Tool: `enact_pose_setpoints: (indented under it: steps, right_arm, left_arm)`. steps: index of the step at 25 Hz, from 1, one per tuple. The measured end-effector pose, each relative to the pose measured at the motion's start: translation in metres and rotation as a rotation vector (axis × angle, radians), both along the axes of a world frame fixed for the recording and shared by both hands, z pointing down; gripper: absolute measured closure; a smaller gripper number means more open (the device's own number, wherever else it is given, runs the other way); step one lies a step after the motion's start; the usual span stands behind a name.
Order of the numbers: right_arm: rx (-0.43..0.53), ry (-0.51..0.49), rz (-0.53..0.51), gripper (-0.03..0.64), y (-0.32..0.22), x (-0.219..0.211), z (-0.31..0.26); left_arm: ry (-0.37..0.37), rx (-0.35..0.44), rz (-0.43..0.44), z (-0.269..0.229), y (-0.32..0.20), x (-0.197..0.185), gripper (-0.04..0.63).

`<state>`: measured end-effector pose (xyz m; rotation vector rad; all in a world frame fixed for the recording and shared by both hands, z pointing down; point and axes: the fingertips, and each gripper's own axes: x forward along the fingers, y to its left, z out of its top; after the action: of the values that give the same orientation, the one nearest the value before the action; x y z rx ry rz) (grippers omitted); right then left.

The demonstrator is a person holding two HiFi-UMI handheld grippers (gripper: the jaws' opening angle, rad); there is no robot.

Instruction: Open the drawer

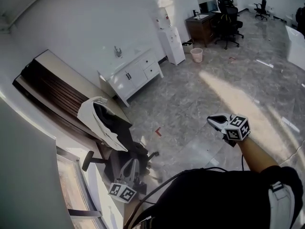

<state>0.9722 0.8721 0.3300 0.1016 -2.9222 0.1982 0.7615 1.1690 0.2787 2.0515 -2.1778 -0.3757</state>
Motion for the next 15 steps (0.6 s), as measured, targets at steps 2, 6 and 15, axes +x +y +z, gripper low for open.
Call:
enact_pose_setpoints:
  steps: [2,6,15]
  right_arm:
    - [0.001,-0.007,-0.021,0.621,-0.024,0.000,0.001]
    - [0.001,-0.002,-0.048,0.621,-0.065,0.007,0.008]
    - [-0.037,0.026,-0.022,0.621,-0.133,0.016,0.033]
  left_arm:
    - [0.003,-0.001,-0.007,0.001,-0.026,0.008,0.594]
    - [0.005,-0.015,-0.014,0.004,-0.074,0.021,0.594]
    - [0.016,-0.057,0.034,0.014,-0.157,0.023,0.594]
